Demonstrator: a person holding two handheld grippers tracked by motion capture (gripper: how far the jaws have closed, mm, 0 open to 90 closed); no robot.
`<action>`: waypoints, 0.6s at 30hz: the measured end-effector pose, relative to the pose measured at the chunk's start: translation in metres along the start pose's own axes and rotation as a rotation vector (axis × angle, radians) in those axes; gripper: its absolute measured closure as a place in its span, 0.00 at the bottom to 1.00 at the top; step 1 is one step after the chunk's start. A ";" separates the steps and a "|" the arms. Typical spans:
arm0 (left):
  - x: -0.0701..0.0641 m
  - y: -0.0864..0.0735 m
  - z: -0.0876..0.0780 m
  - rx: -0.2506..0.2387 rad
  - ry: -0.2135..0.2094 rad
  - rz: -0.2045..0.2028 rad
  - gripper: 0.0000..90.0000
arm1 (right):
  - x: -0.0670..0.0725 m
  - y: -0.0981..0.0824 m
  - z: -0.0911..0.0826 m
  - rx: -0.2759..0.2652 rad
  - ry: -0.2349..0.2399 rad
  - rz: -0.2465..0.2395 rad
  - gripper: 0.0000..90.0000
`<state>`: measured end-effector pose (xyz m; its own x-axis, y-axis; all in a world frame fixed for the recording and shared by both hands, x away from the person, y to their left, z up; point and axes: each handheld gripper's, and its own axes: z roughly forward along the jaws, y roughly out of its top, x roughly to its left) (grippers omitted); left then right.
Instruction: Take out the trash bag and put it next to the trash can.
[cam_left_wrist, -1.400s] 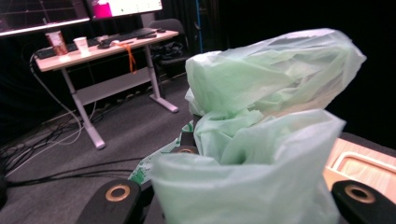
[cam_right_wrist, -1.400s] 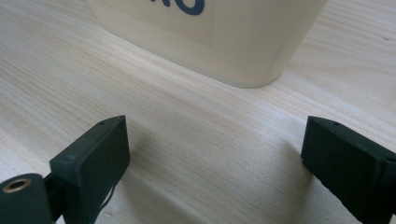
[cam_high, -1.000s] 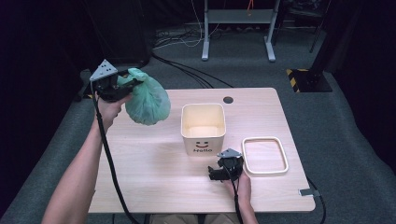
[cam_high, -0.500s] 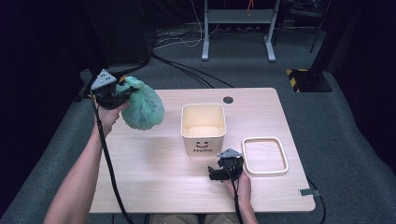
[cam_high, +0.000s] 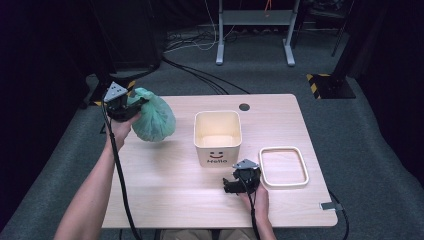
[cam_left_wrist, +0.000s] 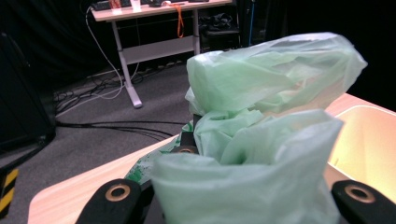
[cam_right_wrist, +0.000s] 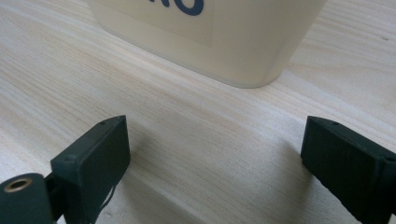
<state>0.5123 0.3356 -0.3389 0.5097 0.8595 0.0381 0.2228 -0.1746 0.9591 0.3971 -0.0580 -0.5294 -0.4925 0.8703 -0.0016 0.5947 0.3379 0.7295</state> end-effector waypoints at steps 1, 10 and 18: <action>0.000 -0.002 0.001 0.003 0.001 -0.005 0.95 | 0.000 0.000 0.000 0.000 0.000 0.000 0.08; 0.003 -0.022 0.014 0.045 0.011 -0.040 0.95 | 0.000 0.000 0.000 -0.001 0.001 0.003 0.09; 0.004 -0.044 0.023 0.099 0.008 -0.077 0.95 | 0.000 0.000 0.000 -0.001 0.001 0.004 0.09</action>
<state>0.5236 0.3356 -0.3872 0.4813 0.8760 -0.0317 0.3424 -0.1545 0.9268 0.3971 -0.0583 -0.5293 -0.4910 0.8712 0.0018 0.5957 0.3342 0.7304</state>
